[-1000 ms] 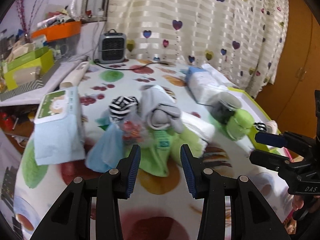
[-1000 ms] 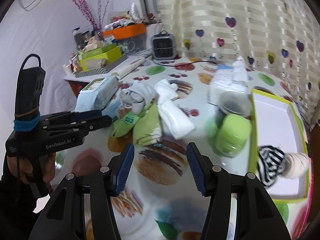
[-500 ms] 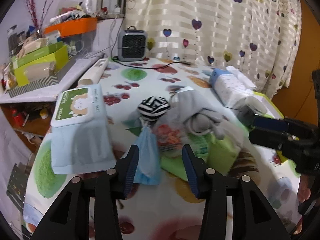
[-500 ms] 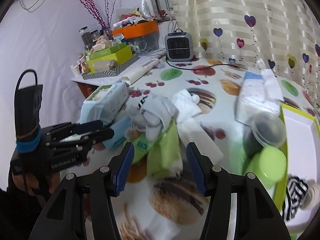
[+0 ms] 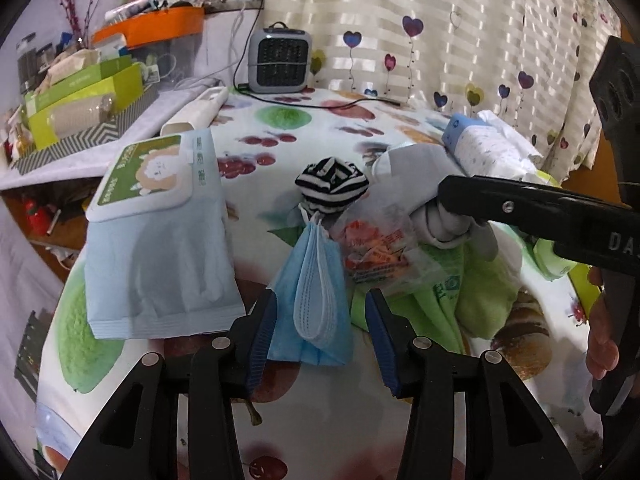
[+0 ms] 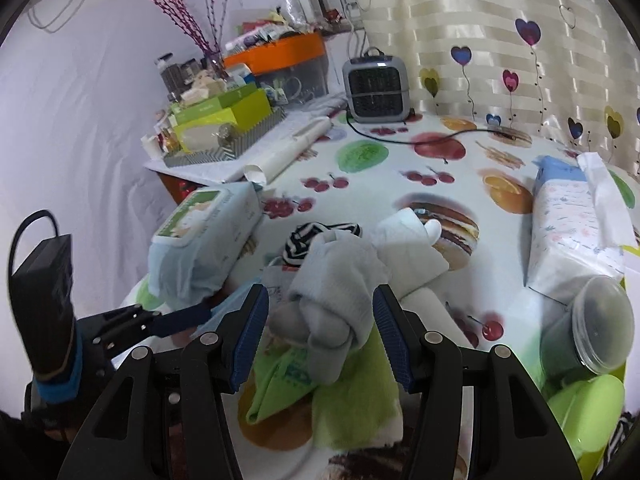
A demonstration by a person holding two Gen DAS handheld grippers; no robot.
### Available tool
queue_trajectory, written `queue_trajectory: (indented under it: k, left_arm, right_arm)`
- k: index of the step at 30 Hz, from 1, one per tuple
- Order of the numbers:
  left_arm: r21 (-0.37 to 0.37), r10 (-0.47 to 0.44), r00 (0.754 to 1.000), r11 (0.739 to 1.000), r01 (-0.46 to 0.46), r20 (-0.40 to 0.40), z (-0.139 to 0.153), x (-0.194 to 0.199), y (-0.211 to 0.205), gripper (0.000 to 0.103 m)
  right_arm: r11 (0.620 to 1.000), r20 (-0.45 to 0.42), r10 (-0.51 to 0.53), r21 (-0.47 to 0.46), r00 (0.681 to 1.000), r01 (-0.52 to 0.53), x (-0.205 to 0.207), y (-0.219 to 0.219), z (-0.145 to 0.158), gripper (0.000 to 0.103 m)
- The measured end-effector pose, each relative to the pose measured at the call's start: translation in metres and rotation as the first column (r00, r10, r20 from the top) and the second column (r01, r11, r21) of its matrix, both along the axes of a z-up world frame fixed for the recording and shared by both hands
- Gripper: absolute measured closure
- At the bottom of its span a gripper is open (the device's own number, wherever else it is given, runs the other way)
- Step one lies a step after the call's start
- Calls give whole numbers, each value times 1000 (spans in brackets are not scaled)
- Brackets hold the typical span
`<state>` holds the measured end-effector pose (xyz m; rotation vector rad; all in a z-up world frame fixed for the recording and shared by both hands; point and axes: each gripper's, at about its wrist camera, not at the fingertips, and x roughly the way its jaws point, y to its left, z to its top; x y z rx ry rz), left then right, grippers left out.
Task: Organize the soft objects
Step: 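Grasp the blue face mask with the left gripper while the right grasps the grey sock, then carry the blue mask and grey sock toward the white box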
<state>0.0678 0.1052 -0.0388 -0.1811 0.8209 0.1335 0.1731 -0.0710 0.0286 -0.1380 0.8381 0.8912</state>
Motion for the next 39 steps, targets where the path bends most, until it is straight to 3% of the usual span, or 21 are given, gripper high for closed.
queue_trajectory:
  k: [4,8,9,12,13,18,39]
  left_arm:
    - [26,2,1000,1000,-2,3,-1,2,-2,58]
    - [46,2,1000,999,-3,4,-1,4,-7,58]
    - [50,4,1000,999,-5,5,-2,4,-7,58]
    - [60,6,1000,998,-6,-7,-5,4,-8,79]
    - [55,7,1000,998,-7,-8,-6,4,-7,81]
    - [34,23,1000,999,-23,11,1,-2,-3,88]
    - [58,31,989,998,-40,147,61,-38,-30,89]
  right_arm:
    - [1000,-40,-10,-18,999,9,7,3,-11,48]
    - [1000,-40,-22,-11,999,21,8,-1,-12,70]
    - [1000,-32,-26,-12,999,26,8,-2,-10,72]
    - [1000,-28,-29,-7,999,28,7,-5,-8,76]
    - [1000,-26,-30,-6,999,30,7,-6,-8,77]
    - [999,-14,-33,10,999,33,2,-13,-3,79]
    - [990,72,-83,120,994,74,-41,-66,45,79]
